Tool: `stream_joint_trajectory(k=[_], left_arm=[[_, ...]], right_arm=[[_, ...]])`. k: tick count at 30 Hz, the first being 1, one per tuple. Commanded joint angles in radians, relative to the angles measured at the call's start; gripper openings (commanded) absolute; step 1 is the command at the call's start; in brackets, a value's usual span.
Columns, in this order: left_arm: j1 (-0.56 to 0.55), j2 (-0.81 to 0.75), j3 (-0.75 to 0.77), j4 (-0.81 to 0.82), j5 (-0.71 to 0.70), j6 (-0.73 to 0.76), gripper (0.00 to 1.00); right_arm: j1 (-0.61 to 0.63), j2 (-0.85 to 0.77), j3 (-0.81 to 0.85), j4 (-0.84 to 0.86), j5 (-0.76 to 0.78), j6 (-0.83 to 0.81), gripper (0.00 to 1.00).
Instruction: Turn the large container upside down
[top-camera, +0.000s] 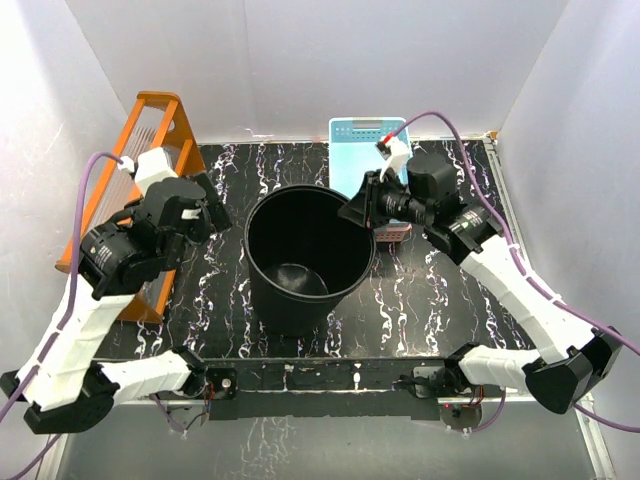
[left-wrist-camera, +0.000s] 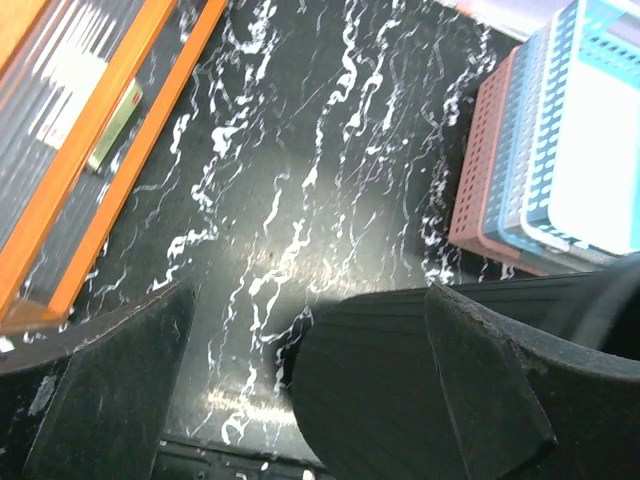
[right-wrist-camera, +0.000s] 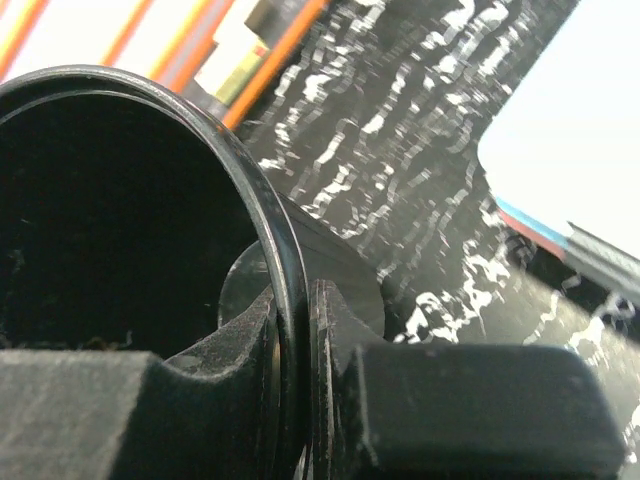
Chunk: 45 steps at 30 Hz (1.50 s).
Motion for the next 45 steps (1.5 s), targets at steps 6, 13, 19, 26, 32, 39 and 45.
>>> stream_joint_trajectory(k=[6,13,19,26,32,39,45], left_arm=[[0.005,0.133,0.125,0.033,0.020,0.161,0.98],[0.209,0.146,0.009,0.165,0.215,0.263,0.98],[0.597,0.189,-0.131,0.328,0.689,0.361,0.98],[0.706,0.263,-0.235,0.441,0.918,0.353,0.98],[0.712,0.267,-0.264,0.457,0.931,0.350,0.98],[0.715,0.238,-0.328,0.480,0.962,0.330,0.98],[0.715,0.238,-0.334,0.474,0.958,0.341,0.98]], right_arm=[[0.010,-0.066,-0.149,0.042,0.301,0.048,0.00],[0.011,-0.077,-0.146,-0.008,0.333,0.011,0.59],[0.012,-0.131,-0.021,-0.106,0.346,-0.075,0.89],[0.075,-0.126,0.144,-0.194,0.083,-0.169,0.96],[0.380,-0.034,0.226,-0.254,0.089,-0.199,0.98],[0.589,0.082,0.290,-0.339,0.210,-0.260,0.98],[0.737,0.194,0.268,-0.426,0.341,-0.254,0.94]])
